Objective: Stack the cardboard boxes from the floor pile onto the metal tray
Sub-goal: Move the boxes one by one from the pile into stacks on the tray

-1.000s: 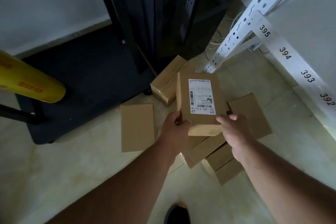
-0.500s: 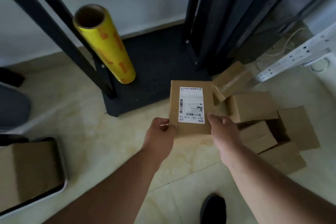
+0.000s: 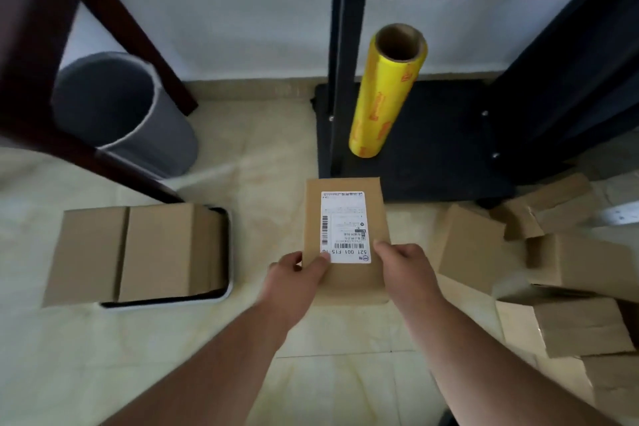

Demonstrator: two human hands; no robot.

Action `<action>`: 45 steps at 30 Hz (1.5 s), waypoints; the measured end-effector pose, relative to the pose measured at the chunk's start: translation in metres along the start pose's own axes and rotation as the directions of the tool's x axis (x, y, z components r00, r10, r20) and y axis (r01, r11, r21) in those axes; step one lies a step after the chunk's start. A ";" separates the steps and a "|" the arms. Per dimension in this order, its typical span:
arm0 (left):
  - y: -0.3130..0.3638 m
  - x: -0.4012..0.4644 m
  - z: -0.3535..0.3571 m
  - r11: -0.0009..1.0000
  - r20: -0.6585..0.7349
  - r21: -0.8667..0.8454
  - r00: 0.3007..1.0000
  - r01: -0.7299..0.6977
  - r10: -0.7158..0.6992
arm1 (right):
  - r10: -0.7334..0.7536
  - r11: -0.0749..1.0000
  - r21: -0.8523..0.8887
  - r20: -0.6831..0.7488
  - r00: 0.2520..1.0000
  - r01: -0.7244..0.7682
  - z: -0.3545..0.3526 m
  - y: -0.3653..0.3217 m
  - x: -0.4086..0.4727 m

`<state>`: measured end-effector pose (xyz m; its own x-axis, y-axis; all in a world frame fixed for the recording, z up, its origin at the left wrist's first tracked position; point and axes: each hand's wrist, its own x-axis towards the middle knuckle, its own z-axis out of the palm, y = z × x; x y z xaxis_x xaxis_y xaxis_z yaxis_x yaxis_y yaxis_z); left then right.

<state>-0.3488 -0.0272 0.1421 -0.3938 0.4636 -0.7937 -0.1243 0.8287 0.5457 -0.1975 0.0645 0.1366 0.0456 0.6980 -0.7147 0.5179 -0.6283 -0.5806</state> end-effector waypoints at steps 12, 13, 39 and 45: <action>-0.060 -0.023 -0.157 0.977 -0.150 -0.210 0.989 -0.027 -0.005 | -0.045 0.993 -0.103 0.180 0.983 0.065 0.143 -0.041 -0.087; -0.066 -0.025 -0.172 0.977 -0.163 -0.211 0.987 -0.039 0.004 | -0.042 0.993 -0.103 0.189 0.981 0.062 0.156 -0.045 -0.094; -0.160 0.019 -0.309 0.962 -0.159 -0.274 0.986 -0.002 -0.044 | 0.100 0.969 -0.246 0.248 0.963 -0.037 0.329 -0.053 -0.128; -0.167 0.032 -0.311 0.964 -0.151 -0.268 0.988 0.002 -0.044 | 0.105 0.966 -0.255 0.259 0.960 -0.037 0.334 -0.050 -0.118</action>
<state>-0.6235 -0.2479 0.1095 -0.5211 0.3743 -0.7670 -0.3642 0.7153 0.5965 -0.5145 -0.1013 0.1201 -0.1232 0.5149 -0.8483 0.7162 -0.5456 -0.4352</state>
